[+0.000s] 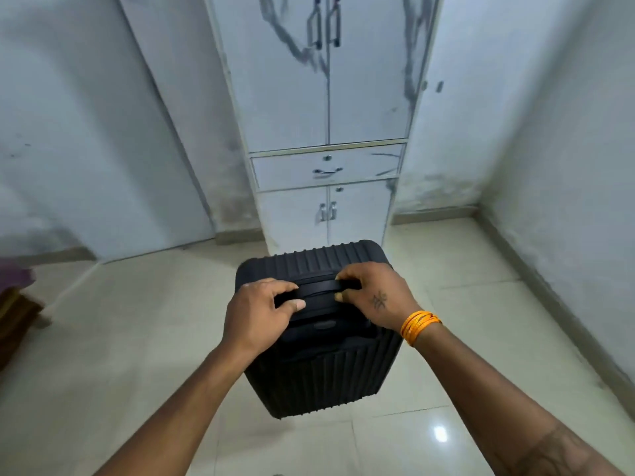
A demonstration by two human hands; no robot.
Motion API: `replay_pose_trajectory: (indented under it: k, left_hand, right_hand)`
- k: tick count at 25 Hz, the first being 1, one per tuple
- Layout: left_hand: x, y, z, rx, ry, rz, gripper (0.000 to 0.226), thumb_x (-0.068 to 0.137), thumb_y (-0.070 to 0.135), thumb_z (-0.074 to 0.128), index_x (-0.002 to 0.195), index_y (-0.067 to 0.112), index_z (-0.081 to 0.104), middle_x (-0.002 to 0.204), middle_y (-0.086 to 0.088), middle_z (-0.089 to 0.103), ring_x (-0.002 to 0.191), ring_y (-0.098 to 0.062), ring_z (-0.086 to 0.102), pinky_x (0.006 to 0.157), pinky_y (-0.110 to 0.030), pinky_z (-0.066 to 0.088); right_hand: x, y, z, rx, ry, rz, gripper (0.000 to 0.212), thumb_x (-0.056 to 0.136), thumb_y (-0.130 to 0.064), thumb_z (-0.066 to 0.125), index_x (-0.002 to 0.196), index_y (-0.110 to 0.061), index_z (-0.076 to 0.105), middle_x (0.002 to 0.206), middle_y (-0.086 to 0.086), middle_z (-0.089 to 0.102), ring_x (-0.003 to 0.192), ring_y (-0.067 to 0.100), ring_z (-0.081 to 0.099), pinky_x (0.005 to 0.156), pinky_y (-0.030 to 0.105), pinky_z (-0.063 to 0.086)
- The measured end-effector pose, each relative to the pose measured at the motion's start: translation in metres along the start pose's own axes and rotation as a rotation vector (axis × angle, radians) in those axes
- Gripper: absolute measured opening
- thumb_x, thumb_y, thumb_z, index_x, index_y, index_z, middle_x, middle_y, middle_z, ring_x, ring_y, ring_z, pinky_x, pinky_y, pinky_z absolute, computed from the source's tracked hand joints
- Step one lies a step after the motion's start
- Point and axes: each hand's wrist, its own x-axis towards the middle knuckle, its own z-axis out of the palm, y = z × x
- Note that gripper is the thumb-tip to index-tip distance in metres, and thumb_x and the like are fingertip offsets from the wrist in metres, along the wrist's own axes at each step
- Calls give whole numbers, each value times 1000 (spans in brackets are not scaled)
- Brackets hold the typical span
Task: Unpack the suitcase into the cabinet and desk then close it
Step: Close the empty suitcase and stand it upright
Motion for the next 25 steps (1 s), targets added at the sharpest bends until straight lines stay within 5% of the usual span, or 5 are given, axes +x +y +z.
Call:
replay_pose_trajectory:
  k: [10, 16, 20, 25]
  left_hand:
    - [232, 174, 220, -93, -303, 276, 36, 82, 46, 84, 115, 33, 80, 114, 14, 78, 98, -6, 69, 89, -26, 53]
    - [364, 274, 322, -89, -499, 428, 35, 82, 48, 83, 113, 33, 80, 110, 15, 78, 100, -6, 71, 88, -24, 54]
    - [443, 326, 380, -49, -570, 498, 36, 82, 51, 81, 114, 34, 79, 110, 17, 78, 103, -5, 71, 91, -25, 56]
    - [554, 388, 479, 18, -589, 478, 37, 82, 48, 83, 115, 33, 79, 111, 14, 78, 100, -7, 70, 90, -29, 56]
  right_hand:
    - [97, 231, -154, -114, 131, 419, 39, 91, -42, 74, 129, -36, 68, 126, -5, 71, 116, 24, 65, 91, 35, 50]
    - [163, 351, -231, -63, 206, 619, 29, 87, -39, 76, 116, -36, 71, 116, -9, 72, 108, 21, 65, 80, 31, 46]
    - [217, 425, -273, 7, 200, 672, 22, 84, -42, 76, 105, -38, 71, 104, -14, 73, 99, 16, 67, 85, 38, 56]
    - [312, 550, -325, 42, 191, 627, 30, 85, -40, 76, 114, -33, 73, 113, -10, 74, 105, 17, 66, 92, 41, 56]
